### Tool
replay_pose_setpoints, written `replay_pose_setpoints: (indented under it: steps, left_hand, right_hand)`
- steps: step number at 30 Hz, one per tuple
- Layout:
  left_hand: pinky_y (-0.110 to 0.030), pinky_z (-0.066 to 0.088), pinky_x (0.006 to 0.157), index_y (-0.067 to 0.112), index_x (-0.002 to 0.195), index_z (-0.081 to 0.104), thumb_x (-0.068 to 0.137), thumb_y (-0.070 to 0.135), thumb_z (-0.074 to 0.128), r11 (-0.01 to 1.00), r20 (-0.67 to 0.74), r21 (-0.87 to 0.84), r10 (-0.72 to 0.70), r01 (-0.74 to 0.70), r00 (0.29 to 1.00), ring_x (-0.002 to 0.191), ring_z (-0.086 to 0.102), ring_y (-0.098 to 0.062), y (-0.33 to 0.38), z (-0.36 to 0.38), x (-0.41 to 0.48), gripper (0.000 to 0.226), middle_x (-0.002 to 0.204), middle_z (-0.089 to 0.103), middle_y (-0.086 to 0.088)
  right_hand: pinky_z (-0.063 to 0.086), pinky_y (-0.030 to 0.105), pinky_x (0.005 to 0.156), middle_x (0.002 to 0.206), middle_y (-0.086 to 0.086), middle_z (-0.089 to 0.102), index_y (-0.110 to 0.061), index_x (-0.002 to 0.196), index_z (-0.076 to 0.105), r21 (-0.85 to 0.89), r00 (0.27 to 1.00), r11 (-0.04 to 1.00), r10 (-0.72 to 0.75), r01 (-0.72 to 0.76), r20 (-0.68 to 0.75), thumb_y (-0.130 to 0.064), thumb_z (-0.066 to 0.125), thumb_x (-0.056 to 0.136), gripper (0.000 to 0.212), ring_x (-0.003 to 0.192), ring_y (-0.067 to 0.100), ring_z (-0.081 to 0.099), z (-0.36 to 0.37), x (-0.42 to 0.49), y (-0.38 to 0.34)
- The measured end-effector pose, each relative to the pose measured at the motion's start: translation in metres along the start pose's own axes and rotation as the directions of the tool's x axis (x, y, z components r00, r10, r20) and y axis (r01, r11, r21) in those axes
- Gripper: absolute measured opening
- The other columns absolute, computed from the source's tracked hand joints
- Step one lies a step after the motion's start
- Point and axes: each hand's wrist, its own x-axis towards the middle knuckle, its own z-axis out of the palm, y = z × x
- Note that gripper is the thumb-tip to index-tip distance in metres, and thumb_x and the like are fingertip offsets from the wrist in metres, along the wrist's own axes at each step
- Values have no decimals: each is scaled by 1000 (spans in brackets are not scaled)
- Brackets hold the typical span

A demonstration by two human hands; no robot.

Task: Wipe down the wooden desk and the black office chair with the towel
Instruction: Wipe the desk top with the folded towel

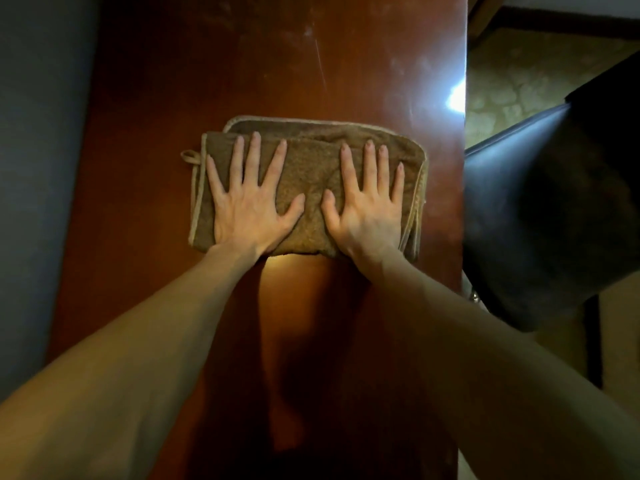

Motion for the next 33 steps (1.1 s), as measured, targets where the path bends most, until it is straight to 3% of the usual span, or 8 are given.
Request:
replay_pose_setpoints:
  steps: [14, 22, 33]
  left_hand:
    - [-68, 5, 122, 33, 164, 7, 93, 73, 31, 1000, -19, -2, -31, 31, 999, 159, 1, -29, -18, 15, -232, 85, 173, 3, -7]
    - [-66, 3, 122, 35, 164, 7, 94, 74, 30, 1000, 24, -19, 19, -19, 1000, 159, 0, -27, -24, 16, -332, 83, 173, 4, -6]
    - [-61, -15, 120, 38, 162, -10, 94, 78, 19, 998, 213, -47, -19, 30, 977, 156, -21, -24, -5, 5, -408, 84, 171, -18, -2]
  right_hand:
    - [3, 55, 126, 170, 13, 7, -25, 163, 14, 14, 996, 998, -59, 58, 73, -56, 32, 100, 73, 158, 30, -1, 2, -215, -46]
    - [7, 56, 125, 170, 12, 9, -26, 163, 17, 48, 998, 999, -21, 18, 60, -55, 36, 99, 73, 158, 29, 0, 4, -329, -62]
    - [7, 54, 126, 171, 10, 8, -29, 163, 14, 75, 1000, 997, 2, -3, 20, -56, 35, 100, 72, 158, 27, 1, 12, -409, -57]
